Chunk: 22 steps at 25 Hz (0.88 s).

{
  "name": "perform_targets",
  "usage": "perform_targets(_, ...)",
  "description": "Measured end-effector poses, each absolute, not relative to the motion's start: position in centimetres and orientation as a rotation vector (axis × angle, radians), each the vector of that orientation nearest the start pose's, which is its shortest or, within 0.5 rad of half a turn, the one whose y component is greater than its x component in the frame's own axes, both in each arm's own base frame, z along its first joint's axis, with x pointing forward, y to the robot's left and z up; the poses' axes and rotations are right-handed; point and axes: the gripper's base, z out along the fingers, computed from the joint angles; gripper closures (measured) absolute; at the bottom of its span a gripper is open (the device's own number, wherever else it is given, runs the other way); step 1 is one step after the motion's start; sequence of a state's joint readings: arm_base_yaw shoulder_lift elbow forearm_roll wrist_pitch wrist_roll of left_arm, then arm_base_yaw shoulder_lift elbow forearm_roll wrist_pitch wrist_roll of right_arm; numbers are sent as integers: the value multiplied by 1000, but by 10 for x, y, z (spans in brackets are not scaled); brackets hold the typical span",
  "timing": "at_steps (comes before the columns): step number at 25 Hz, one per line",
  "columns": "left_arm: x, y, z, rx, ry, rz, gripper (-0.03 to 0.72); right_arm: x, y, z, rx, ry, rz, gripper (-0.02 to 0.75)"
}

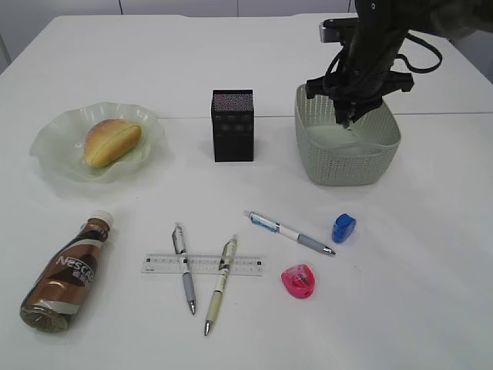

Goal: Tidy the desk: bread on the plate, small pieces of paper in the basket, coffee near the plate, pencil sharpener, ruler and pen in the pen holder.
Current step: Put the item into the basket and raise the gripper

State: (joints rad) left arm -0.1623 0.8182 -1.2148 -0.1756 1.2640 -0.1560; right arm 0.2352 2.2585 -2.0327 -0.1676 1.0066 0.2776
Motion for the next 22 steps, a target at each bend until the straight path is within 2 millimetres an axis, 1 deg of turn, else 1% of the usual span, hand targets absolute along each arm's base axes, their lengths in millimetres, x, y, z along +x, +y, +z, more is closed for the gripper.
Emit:
perform_targets(3, 107, -33, 429, 27, 2364, -378, 246, 490, 105, 218, -23, 2685, -54, 408)
perform_targets(4, 107, -33, 429, 26, 2364, -379, 246, 490, 105, 217, -24, 2684, -54, 373)
perform_targets(7, 107, -33, 429, 26, 2364, -379, 246, 491, 105, 217, -24, 2681, -52, 330)
perform_targets(10, 107, -33, 429, 26, 2364, -379, 246, 489, 104, 226, -14, 2708, -67, 322)
perform_targets(13, 107, -32, 429, 19, 2365, -370, 246, 485, 103, 251, -24, 2739, -88, 321)
perform_targets(16, 108, -30, 428, -16, 2366, -347, 246, 485, 104, 279, -31, 2683, -42, 321)
perform_targets(19, 108, -29, 428, -26, 2367, -345, 246, 473, 109, 305, -36, 2660, 74, 321)
perform_targets(22, 107, -31, 429, -13, 2367, -372, 246, 453, 110, 333, -87, 2636, 160, 321)
